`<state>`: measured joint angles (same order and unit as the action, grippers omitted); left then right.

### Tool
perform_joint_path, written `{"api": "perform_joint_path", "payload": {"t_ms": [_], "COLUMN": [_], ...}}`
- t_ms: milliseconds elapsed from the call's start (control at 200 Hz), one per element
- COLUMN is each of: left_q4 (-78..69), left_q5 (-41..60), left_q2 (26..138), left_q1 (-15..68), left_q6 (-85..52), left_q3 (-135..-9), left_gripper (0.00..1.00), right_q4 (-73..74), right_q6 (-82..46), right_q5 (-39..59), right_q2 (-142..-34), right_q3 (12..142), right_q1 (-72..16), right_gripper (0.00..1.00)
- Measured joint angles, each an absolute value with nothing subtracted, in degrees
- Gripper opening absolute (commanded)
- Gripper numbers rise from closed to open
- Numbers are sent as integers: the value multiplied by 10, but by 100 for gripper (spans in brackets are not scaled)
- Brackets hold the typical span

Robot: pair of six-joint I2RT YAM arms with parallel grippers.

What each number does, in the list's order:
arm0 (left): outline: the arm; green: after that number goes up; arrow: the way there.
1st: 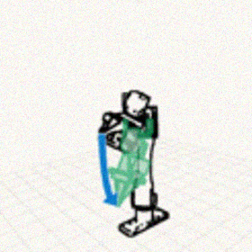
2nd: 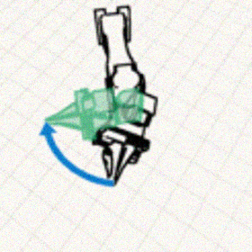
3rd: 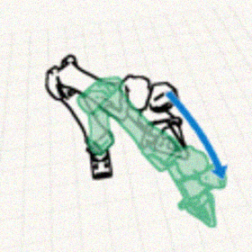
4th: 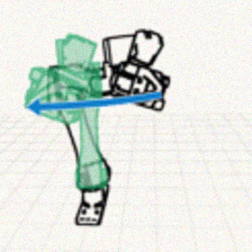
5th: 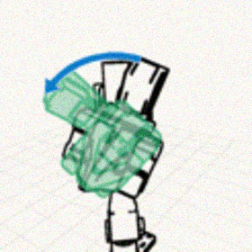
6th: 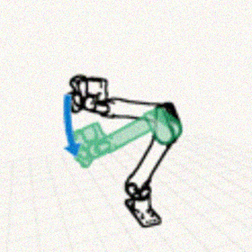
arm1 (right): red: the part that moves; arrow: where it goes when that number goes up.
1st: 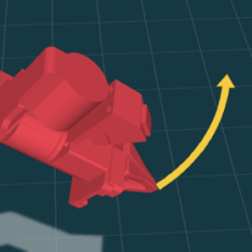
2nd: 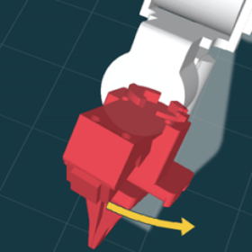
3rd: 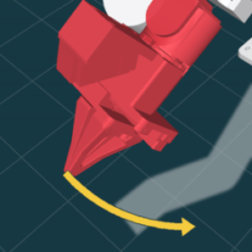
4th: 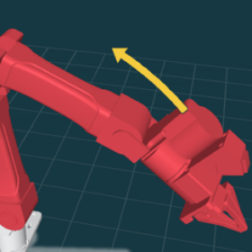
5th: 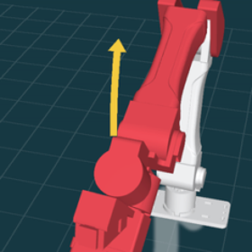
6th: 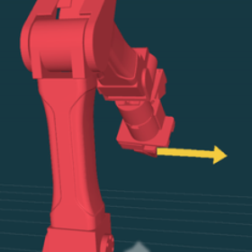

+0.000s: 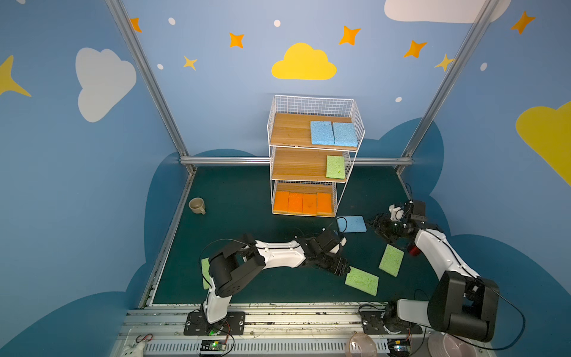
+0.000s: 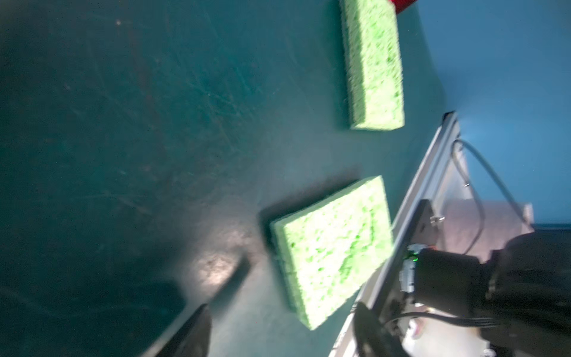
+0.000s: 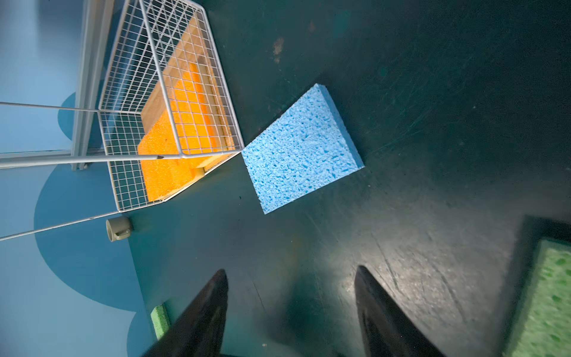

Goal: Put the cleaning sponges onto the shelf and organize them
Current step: 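Reach the right gripper to the small blue sponge while the left nears green sponges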

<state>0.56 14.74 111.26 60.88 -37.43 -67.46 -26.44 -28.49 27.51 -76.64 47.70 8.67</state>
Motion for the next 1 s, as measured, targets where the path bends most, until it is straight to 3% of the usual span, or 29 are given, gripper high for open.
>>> {"api": "perform_joint_path", "payload": {"t_ms": [195,661,1001], "left_q4": [5,1,1], "left_q5": [108,79,80], "left_q2": [1078,922,874], "left_q1": [592,501,460], "left_q6": [-382,-380,-377], "left_q3": [-637,-488,-447], "left_gripper": [95,97,97], "right_q4": [-268,-287,-316], "right_q6": [-280,-255,-235], "right_q5": [270,282,291], "right_q2": [-877,-1046,-1085], "right_q3": [516,658,694], "right_q1": [95,105,85], "right_gripper": [55,48,44]}}
